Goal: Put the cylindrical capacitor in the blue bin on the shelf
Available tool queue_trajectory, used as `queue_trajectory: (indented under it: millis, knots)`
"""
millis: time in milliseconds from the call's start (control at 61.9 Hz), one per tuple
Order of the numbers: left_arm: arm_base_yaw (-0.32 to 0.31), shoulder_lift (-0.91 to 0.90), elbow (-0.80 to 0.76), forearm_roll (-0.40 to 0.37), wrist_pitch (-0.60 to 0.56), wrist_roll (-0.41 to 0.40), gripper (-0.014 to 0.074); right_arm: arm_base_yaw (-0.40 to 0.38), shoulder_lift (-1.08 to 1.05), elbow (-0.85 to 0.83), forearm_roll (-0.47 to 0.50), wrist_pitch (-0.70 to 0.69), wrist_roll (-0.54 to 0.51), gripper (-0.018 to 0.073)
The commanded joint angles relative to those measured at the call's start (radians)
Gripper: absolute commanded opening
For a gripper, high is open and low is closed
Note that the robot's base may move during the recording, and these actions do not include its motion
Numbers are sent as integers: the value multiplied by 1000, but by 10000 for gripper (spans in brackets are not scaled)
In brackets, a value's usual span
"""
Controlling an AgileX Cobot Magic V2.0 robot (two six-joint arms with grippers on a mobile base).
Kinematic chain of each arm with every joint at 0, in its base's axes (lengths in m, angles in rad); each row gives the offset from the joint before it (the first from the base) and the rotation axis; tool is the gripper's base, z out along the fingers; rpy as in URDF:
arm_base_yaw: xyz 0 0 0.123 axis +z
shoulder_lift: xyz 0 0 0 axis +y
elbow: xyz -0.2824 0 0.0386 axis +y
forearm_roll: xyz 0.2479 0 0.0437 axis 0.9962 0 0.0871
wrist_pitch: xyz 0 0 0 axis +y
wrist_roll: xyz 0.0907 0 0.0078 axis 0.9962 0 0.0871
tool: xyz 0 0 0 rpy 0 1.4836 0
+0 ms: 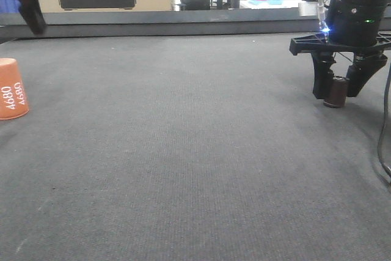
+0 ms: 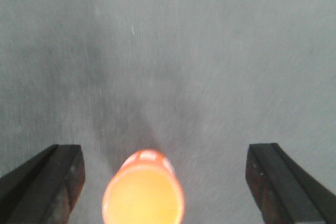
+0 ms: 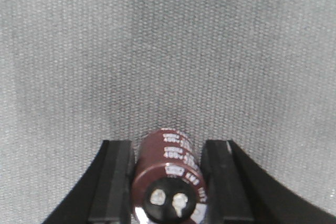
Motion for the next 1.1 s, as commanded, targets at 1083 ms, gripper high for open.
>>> queue_trajectory:
  millis: [1083]
  knots:
    - [9, 118, 8, 39, 85, -83, 519, 0, -5, -9, -6, -15, 0, -165]
